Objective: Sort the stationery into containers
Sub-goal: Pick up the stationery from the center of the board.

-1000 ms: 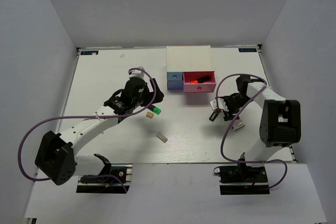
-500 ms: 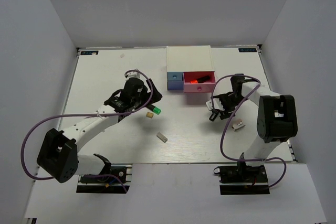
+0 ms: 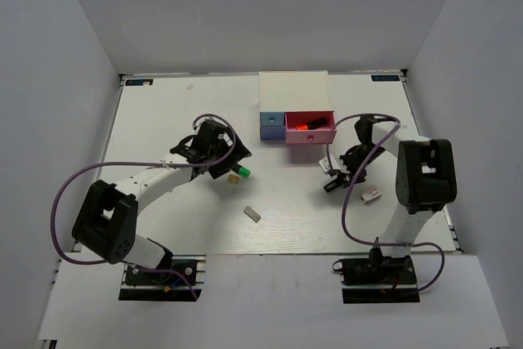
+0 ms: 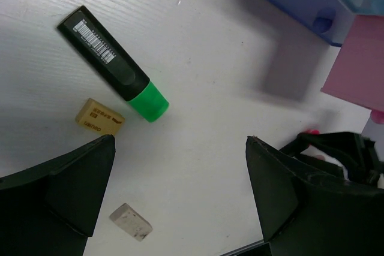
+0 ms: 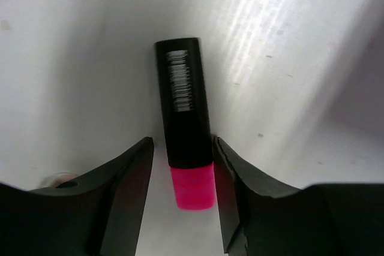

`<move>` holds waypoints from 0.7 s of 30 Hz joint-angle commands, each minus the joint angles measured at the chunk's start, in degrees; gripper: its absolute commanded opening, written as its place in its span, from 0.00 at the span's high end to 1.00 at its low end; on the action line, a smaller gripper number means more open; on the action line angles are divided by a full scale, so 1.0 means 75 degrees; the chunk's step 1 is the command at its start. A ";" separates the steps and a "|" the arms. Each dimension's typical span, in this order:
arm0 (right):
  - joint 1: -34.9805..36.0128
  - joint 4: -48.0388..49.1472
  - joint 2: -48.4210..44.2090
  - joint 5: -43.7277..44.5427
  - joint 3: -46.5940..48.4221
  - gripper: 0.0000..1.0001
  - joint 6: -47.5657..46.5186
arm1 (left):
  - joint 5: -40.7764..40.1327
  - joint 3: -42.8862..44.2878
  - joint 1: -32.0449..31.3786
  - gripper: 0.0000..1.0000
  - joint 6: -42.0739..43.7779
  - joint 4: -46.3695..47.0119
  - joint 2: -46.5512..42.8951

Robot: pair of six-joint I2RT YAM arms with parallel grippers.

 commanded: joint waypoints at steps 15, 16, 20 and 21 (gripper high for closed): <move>0.0005 -0.1388 -0.1406 -0.2194 -0.0336 0.95 -0.1843 | -0.0327 0.1700 0.0182 0.01 -0.0651 -0.1729 0.0965; 0.0028 -0.1377 -0.1616 -0.2385 -0.0264 0.95 -0.1633 | -0.0328 0.1701 0.0182 0.01 -0.0651 -0.1812 0.0965; 0.0040 -0.1190 -0.2215 -0.3520 0.0122 0.95 -0.0707 | -0.0644 0.1771 0.0182 0.01 -0.0721 -0.2151 0.1035; 0.0064 -0.1143 -0.2297 -0.3663 0.0204 0.95 -0.0543 | -0.0726 0.1771 0.0182 0.01 -0.0721 -0.2257 0.1105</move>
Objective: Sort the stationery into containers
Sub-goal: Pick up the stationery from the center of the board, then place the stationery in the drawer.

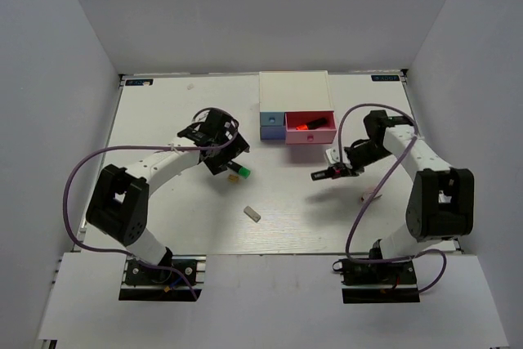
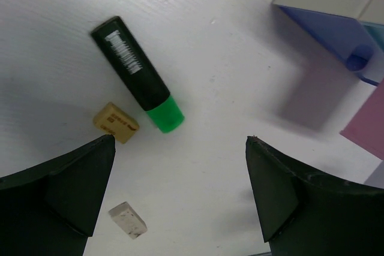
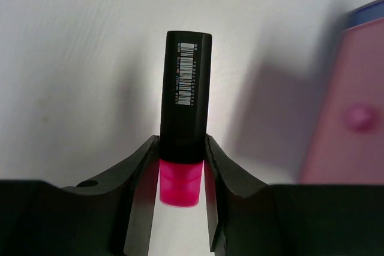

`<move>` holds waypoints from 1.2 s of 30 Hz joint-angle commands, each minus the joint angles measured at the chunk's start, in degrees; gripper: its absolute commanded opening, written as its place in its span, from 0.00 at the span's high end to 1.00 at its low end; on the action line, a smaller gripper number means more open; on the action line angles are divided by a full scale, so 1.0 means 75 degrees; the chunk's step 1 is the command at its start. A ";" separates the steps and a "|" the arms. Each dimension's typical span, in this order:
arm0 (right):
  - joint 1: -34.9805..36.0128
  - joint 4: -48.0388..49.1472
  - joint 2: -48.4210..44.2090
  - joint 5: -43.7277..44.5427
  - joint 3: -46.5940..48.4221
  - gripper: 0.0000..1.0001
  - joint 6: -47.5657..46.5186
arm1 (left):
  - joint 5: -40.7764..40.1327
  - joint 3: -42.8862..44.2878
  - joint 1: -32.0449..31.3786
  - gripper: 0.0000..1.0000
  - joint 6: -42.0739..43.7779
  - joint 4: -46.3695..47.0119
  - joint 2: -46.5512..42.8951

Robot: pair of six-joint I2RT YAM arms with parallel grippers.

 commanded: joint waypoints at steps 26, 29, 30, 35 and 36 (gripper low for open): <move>0.0588 0.5774 -0.0196 -0.0876 0.1610 0.80 0.5503 | -0.0617 0.0593 0.0101 0.01 -0.0177 -0.0553 0.0763; 0.0623 0.5492 -0.0196 -0.0911 0.1505 0.72 0.5268 | -0.0617 0.0593 0.0101 0.01 -0.0177 -0.0553 0.0844; 0.0635 0.5468 -0.0184 -0.0899 0.1458 0.68 0.5256 | -0.0617 0.0593 0.0101 0.01 -0.0177 -0.0553 0.0845; 0.0693 0.5444 -0.0220 -0.0817 0.1341 0.52 0.5279 | -0.0617 0.0756 0.0101 0.01 -0.0177 -0.0623 0.1009; 0.0705 0.5433 -0.0231 -0.0806 0.1341 0.50 0.5314 | -0.0617 0.0757 0.0101 0.01 -0.0177 -0.0624 0.1078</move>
